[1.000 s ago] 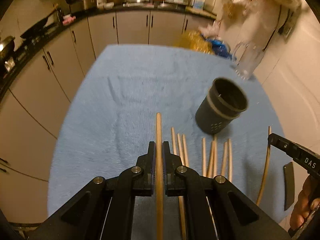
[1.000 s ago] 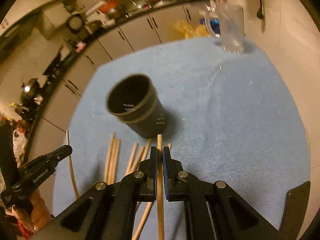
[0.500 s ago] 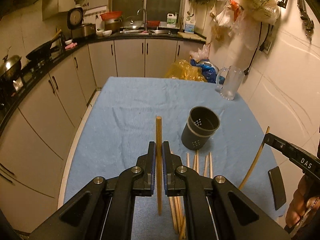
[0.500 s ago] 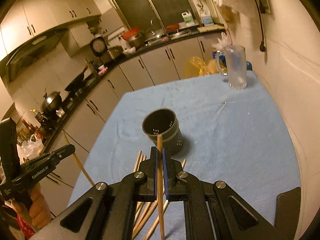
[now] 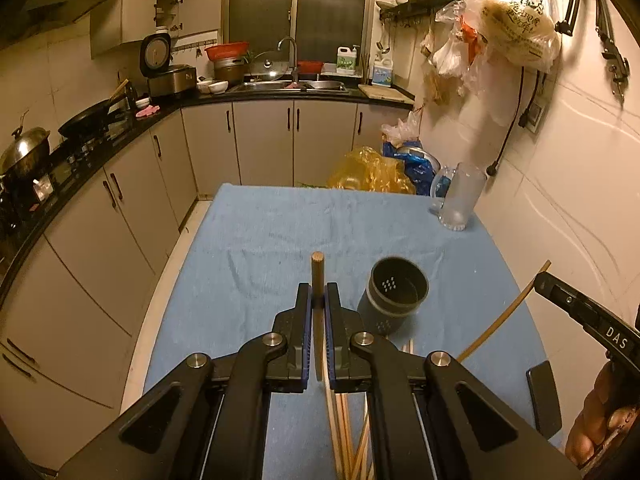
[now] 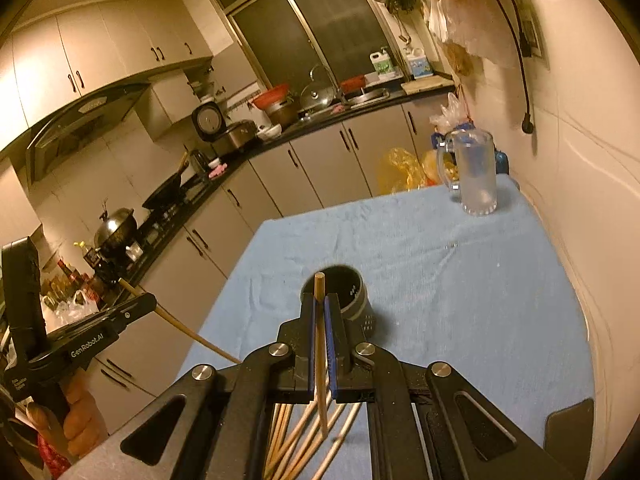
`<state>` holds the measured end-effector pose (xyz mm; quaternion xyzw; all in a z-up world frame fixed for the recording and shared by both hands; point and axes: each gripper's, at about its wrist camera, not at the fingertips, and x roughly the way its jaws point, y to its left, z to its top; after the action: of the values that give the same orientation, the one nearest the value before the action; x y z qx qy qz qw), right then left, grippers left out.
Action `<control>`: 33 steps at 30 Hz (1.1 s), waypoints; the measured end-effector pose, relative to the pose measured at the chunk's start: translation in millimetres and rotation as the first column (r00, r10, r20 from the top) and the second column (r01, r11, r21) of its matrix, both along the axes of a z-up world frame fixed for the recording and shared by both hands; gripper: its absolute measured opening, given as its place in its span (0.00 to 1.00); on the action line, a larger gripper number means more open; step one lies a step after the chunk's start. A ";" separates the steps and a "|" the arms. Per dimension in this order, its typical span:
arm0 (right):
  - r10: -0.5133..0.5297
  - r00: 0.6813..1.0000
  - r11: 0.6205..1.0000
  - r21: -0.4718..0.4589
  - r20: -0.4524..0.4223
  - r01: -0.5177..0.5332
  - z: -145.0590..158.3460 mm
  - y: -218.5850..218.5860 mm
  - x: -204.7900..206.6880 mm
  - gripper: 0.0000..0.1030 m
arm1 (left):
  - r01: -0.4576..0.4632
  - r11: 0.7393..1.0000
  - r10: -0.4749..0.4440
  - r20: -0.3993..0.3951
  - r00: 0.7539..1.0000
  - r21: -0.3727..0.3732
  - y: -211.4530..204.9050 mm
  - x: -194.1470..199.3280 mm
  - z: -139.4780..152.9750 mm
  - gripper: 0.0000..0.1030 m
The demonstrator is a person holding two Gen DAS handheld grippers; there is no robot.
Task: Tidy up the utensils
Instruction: 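Lift the left tool's chopstick over the black cup while the right tool carries its chopstick there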
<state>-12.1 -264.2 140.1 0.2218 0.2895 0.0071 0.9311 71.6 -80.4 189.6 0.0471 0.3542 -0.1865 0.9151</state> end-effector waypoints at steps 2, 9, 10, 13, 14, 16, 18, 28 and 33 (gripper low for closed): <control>-0.006 1.000 1.000 0.009 0.015 0.005 7.0 -4.3 2.5 0.05 | 0.003 1.000 -0.003 0.003 1.000 -0.004 -4.8 3.3 4.7 0.05; -0.026 0.997 0.999 0.035 0.067 0.024 37.1 -19.1 16.4 0.05 | 0.022 1.000 -0.021 0.052 0.998 -0.019 -24.2 17.0 45.4 0.05; -0.029 0.997 0.999 0.036 0.076 0.026 42.5 -21.0 18.3 0.05 | 0.026 0.999 -0.025 0.061 0.998 -0.024 -27.9 18.3 52.6 0.05; -0.045 0.993 0.999 0.032 0.105 0.042 57.6 -27.0 24.0 0.05 | 0.042 0.998 -0.039 0.078 0.996 -0.041 -38.6 23.2 69.1 0.05; -0.050 0.992 0.998 0.031 0.112 0.047 60.8 -28.9 26.1 0.05 | 0.045 0.998 -0.041 0.083 0.996 -0.048 -42.4 24.8 73.9 0.05; -0.060 0.991 0.998 0.035 0.123 0.056 68.1 -33.7 31.9 0.05 | 0.060 0.996 -0.054 0.090 0.994 -0.063 -51.3 28.6 80.9 0.05; -0.067 0.989 0.997 0.037 0.131 0.063 73.2 -37.2 37.9 0.05 | 0.071 0.995 -0.065 0.091 0.994 -0.067 -58.9 31.3 83.8 0.05; -0.076 0.995 0.996 0.059 0.062 0.073 44.7 -53.1 75.0 0.05 | 0.105 0.991 -0.105 -0.003 0.994 -0.087 -91.8 66.7 45.9 0.05; -0.057 0.998 0.994 0.089 -0.008 0.057 14.2 -58.0 93.4 0.05 | 0.105 0.991 -0.113 -0.090 0.990 -0.083 -95.9 83.8 11.4 0.05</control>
<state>81.3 -322.2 154.2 0.2713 0.2850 -0.0070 0.9193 155.4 -176.3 201.0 0.0215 0.3865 -0.2520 0.8869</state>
